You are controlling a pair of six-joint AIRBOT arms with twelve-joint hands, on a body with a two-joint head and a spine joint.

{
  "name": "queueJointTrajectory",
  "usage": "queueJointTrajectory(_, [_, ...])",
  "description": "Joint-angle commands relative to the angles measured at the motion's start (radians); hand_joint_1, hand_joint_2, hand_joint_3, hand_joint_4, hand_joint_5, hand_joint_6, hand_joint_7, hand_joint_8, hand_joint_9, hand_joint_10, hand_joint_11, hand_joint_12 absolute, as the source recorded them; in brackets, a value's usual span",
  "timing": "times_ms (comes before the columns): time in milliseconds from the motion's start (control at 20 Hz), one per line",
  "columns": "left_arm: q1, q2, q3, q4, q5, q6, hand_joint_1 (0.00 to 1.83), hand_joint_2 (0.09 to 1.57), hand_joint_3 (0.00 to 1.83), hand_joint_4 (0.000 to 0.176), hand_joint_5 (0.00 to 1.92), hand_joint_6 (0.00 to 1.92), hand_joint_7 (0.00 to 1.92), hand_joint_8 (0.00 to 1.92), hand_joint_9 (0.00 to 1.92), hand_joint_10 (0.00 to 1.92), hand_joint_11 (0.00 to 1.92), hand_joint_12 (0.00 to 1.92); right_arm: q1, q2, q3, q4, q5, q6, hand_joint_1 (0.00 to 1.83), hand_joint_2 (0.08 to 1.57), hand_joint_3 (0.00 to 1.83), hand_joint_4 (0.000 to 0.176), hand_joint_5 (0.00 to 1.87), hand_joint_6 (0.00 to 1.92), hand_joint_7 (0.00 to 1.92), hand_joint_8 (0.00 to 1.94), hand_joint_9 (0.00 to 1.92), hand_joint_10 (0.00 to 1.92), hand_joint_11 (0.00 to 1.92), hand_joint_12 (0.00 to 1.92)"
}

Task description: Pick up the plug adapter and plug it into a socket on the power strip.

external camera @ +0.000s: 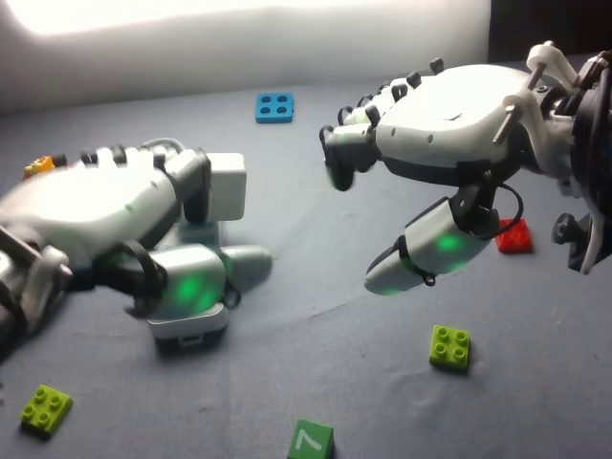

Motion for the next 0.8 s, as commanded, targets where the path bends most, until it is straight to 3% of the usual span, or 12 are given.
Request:
queueJointTrajectory(0, [-0.013,0.008,0.0,0.053,-0.035,0.002,0.24,1.22,0.0,0.0,0.13,1.92,0.1,1.92,0.09,1.92,0.11,1.92,0.003,0.008,-0.005,-0.018,0.031,-0.006,0.6,0.86,0.0,0.0,0.12,1.88,0.02,1.94,0.11,1.92,0.15,1.92])
queueJointTrajectory(100, [-0.025,0.012,-0.003,0.051,-0.031,0.002,0.28,1.23,0.0,0.0,0.32,1.92,0.34,1.92,0.31,1.92,0.29,1.92,-0.006,0.01,-0.007,-0.018,0.016,-0.01,0.61,0.9,0.0,0.0,0.13,1.92,0.06,1.94,0.21,1.92,0.43,1.92])
queueJointTrajectory(200, [-0.037,0.012,-0.011,0.051,-0.019,0.002,0.14,1.29,0.01,0.0,0.95,1.72,1.05,1.9,1.01,1.92,0.92,1.92,-0.007,0.011,-0.01,-0.018,0.004,-0.011,0.67,0.89,0.0,0.0,0.36,1.92,0.29,1.94,0.4,1.92,0.64,1.92])
queueJointTrajectory(250, [-0.046,0.01,-0.014,0.051,-0.017,0.004,0.12,1.31,0.01,0.0,1.13,1.71,1.25,1.92,1.23,1.92,1.19,1.92,-0.006,0.014,-0.012,-0.018,0.0,-0.011,0.66,0.9,0.0,0.0,0.5,1.92,0.44,1.94,0.5,1.92,0.73,1.92])
queueJointTrajectory(300, [-0.056,0.007,-0.017,0.051,-0.007,0.013,0.14,1.33,0.0,0.005,1.35,1.88,1.45,1.92,1.44,1.92,1.43,1.92,-0.003,0.017,-0.015,-0.018,-0.004,-0.012,0.65,0.92,0.0,0.0,0.67,1.92,0.67,1.94,0.7,1.92,0.88,1.92])
queueJointTrajectory(350, [-0.067,0.005,-0.018,0.051,0.006,0.02,0.18,1.33,0.0,0.096,1.47,1.91,1.56,1.92,1.56,1.92,1.56,1.92,-0.001,0.02,-0.019,-0.018,-0.004,-0.014,0.64,0.93,0.0,0.0,0.79,1.92,0.82,1.94,0.84,1.92,1.01,1.92])
queueJointTrajectory(450, [-0.084,0.001,-0.019,0.051,0.016,0.034,0.18,1.28,0.0,0.131,1.51,1.92,1.57,1.92,1.6,1.92,1.62,1.92,0.0,0.023,-0.027,-0.018,-0.006,-0.038,0.61,0.93,0.0,0.0,1.17,1.92,1.25,1.94,1.22,1.92,1.33,1.92])
queueJointTrajectory(500, [-0.092,0.0,-0.02,0.051,0.025,0.042,0.19,1.27,0.0,0.167,1.48,1.92,1.55,1.92,1.59,1.92,1.62,1.92,0.0,0.023,-0.03,-0.018,-0.008,-0.042,0.63,0.92,0.0,0.0,1.26,1.92,1.34,1.94,1.31,1.92,1.4,1.92])
queueJointTrajectory(600, [-0.098,0.0,-0.02,0.052,0.048,0.05,0.27,1.26,0.0,0.176,1.45,1.92,1.55,1.92,1.6,1.92,1.64,1.92,-0.001,0.024,-0.034,-0.018,-0.011,-0.042,0.46,1.04,0.03,0.0,1.38,1.92,1.5,1.94,1.45,1.92,1.45,1.92])
queueJointTrajectory(650, [-0.101,0.0,-0.02,0.052,0.056,0.055,0.27,1.36,0.02,0.176,1.48,1.92,1.61,1.92,1.68,1.92,1.72,1.92,0.0,0.025,-0.035,-0.018,-0.011,-0.042,0.51,1.13,0.02,0.0,1.42,1.92,1.55,1.94,1.51,1.92,1.5,1.92])
queueJointTrajectory(700, [-0.103,0.0,-0.021,0.052,0.06,0.062,0.37,1.42,0.02,0.176,1.49,1.92,1.64,1.92,1.72,1.92,1.76,1.92,0.002,0.026,-0.036,-0.018,-0.01,-0.042,0.57,1.19,0.01,0.021,1.44,1.92,1.57,1.94,1.53,1.92,1.52,1.92])
queueJointTrajectory(750, [-0.105,0.0,-0.024,0.052,0.06,0.067,0.63,1.45,0.01,0.176,1.53,1.92,1.68,1.92,1.78,1.92,1.82,1.92,0.004,0.026,-0.036,-0.018,-0.01,-0.042,0.7,1.28,0.0,0.087,1.43,1.92,1.58,1.94,1.55,1.92,1.57,1.92])
